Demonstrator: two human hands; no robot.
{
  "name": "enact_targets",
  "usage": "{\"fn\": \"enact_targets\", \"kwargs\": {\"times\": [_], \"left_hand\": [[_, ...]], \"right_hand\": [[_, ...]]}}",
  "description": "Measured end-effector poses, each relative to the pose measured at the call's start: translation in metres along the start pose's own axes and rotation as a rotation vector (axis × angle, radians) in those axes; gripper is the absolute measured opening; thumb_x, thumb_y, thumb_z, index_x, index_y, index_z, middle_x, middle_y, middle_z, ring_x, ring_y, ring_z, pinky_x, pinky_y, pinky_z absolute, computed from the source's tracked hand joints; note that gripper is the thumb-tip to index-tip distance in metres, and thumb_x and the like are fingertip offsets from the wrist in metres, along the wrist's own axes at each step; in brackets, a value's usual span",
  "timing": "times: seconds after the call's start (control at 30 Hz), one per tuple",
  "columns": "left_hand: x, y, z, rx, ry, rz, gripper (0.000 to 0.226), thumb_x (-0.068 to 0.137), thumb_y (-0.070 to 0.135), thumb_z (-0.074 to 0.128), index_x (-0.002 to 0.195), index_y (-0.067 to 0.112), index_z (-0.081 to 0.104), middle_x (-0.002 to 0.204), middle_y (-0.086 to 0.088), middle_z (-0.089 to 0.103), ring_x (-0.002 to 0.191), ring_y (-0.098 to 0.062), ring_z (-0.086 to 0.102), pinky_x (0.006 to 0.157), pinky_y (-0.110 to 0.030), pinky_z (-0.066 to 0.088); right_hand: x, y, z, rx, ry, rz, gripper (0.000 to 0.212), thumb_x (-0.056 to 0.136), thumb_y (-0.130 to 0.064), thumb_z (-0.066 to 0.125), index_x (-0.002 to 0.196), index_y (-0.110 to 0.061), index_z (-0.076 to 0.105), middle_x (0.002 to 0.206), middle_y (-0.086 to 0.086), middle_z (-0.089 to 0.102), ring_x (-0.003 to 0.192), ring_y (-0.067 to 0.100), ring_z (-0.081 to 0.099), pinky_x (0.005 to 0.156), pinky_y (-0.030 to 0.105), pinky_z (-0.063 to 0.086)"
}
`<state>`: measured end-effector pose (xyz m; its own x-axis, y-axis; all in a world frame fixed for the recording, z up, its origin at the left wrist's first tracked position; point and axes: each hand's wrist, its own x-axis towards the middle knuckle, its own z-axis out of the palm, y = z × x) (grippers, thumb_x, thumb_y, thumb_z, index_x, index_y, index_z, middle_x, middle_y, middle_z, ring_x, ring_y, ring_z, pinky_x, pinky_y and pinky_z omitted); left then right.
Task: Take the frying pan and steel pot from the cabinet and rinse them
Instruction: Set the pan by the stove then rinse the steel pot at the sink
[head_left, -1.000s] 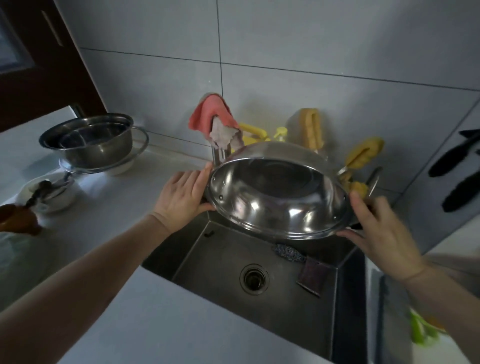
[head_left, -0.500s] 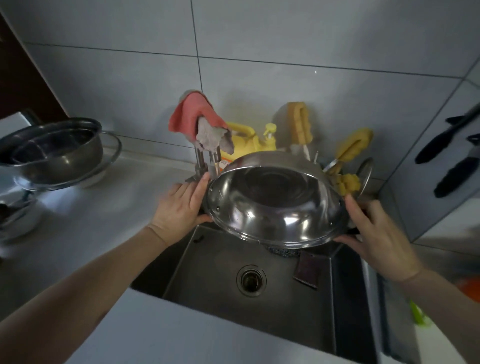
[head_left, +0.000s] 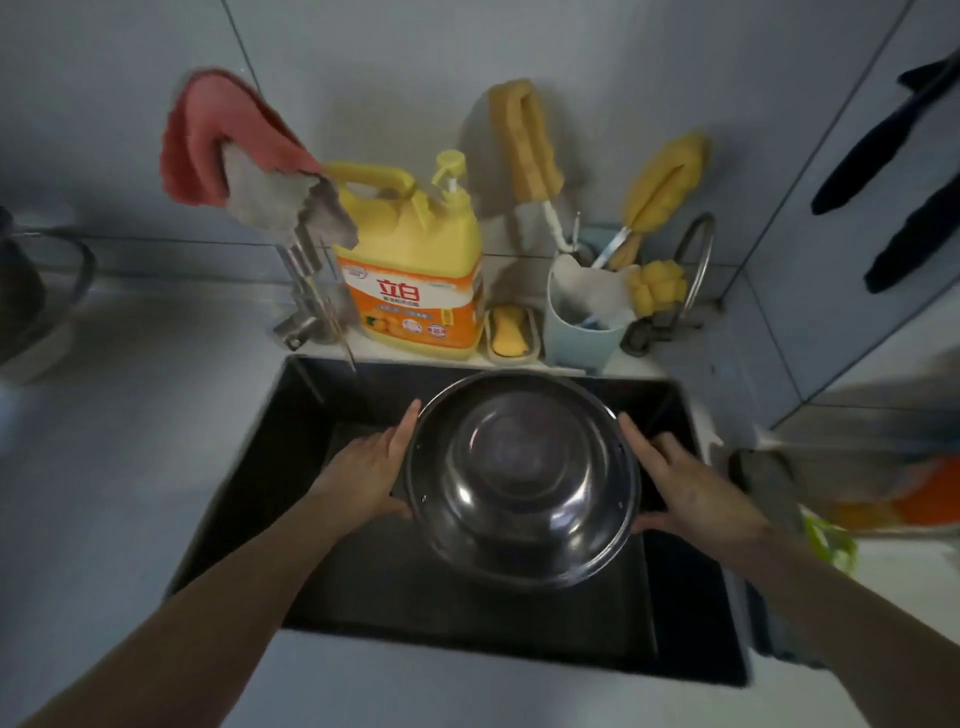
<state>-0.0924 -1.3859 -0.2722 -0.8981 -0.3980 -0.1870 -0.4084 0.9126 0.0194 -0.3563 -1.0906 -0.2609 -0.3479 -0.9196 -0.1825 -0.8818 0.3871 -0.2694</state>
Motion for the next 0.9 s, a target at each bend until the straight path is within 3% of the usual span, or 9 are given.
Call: {"fn": "enact_targets", "kwargs": {"times": [0.1,0.17,0.23,0.37,0.53,0.6,0.7,0.8,0.9], "left_hand": [[0.019,0.004,0.03,-0.066,-0.184,-0.033,0.129,0.072,0.052,0.073,0.145,0.02,-0.029,0.149,-0.009,0.039,0.126,-0.023,0.05,0.104,-0.034,0.035],[0.027,0.004,0.052,-0.213,-0.299,-0.058,0.123,0.077,0.043,0.073,0.143,0.033,-0.031,0.143,-0.015,0.045,0.117,-0.028,0.056,0.095,-0.032,0.045],[0.032,0.004,0.069,-0.28,-0.395,-0.072,0.126,0.079,0.032,0.074,0.133,0.039,-0.039,0.138,-0.017,0.051,0.111,-0.028,0.06,0.092,-0.032,0.049],[0.042,0.003,0.095,-0.226,-0.531,-0.103,0.128,0.077,0.018,0.075,0.132,0.029,-0.039,0.138,-0.009,0.052,0.107,-0.019,0.061,0.082,-0.022,0.046],[0.063,-0.002,0.097,-0.292,-0.641,-0.061,0.127,0.073,0.015,0.081,0.146,0.013,-0.023,0.143,0.015,0.024,0.12,0.002,0.023,0.071,0.008,0.023],[0.069,-0.005,0.101,-0.302,-0.663,-0.041,0.129,0.071,0.016,0.083,0.145,0.019,-0.023,0.146,0.015,0.022,0.125,0.003,0.022,0.069,0.012,0.021],[0.069,-0.01,0.106,-0.288,-0.653,-0.063,0.128,0.07,0.017,0.083,0.15,0.025,-0.016,0.152,0.007,0.031,0.125,-0.002,0.036,0.07,0.009,0.023],[0.058,-0.013,0.113,-0.261,-0.607,-0.095,0.118,0.072,0.026,0.081,0.153,0.026,-0.006,0.153,0.001,0.031,0.132,-0.014,0.04,0.09,-0.01,0.031],[0.037,-0.03,0.116,-0.332,-0.536,-0.317,0.095,0.075,0.045,0.075,0.15,0.021,0.022,0.148,-0.003,0.038,0.129,-0.018,0.044,0.103,-0.026,0.037]], "right_hand": [[0.012,0.009,0.039,0.131,-0.154,0.058,0.135,0.074,-0.041,0.082,0.141,-0.047,-0.035,0.149,0.011,0.026,0.128,0.024,0.046,0.107,0.041,0.041],[0.021,0.017,0.065,0.244,-0.22,0.083,0.137,0.072,-0.034,0.086,0.14,-0.052,-0.032,0.16,0.01,0.011,0.143,0.027,0.03,0.115,0.044,0.033],[0.029,0.023,0.085,0.329,-0.268,0.112,0.14,0.069,-0.026,0.088,0.138,-0.059,-0.029,0.163,0.005,0.003,0.147,0.026,0.022,0.116,0.045,0.032],[0.042,0.033,0.123,0.427,-0.371,0.135,0.139,0.072,-0.016,0.086,0.138,-0.06,-0.028,0.162,0.005,0.011,0.145,0.022,0.026,0.114,0.033,0.032],[0.063,0.053,0.157,0.477,-0.452,0.122,0.141,0.066,-0.026,0.089,0.123,-0.07,-0.032,0.161,0.007,0.013,0.146,0.022,0.022,0.118,0.039,0.028],[0.066,0.059,0.163,0.48,-0.467,0.145,0.14,0.064,-0.03,0.089,0.12,-0.072,-0.032,0.162,0.007,0.011,0.146,0.022,0.022,0.118,0.039,0.027],[0.067,0.063,0.167,0.516,-0.454,0.156,0.14,0.06,-0.034,0.089,0.12,-0.076,-0.03,0.163,0.003,0.007,0.148,0.019,0.017,0.12,0.038,0.023],[0.066,0.065,0.17,0.521,-0.449,0.155,0.139,0.055,-0.039,0.089,0.125,-0.075,-0.027,0.164,0.002,0.004,0.149,0.017,0.013,0.121,0.039,0.022],[0.065,0.064,0.17,0.529,-0.443,0.151,0.139,0.055,-0.038,0.088,0.13,-0.07,-0.024,0.164,-0.001,0.005,0.149,0.013,0.013,0.121,0.038,0.022]]}}
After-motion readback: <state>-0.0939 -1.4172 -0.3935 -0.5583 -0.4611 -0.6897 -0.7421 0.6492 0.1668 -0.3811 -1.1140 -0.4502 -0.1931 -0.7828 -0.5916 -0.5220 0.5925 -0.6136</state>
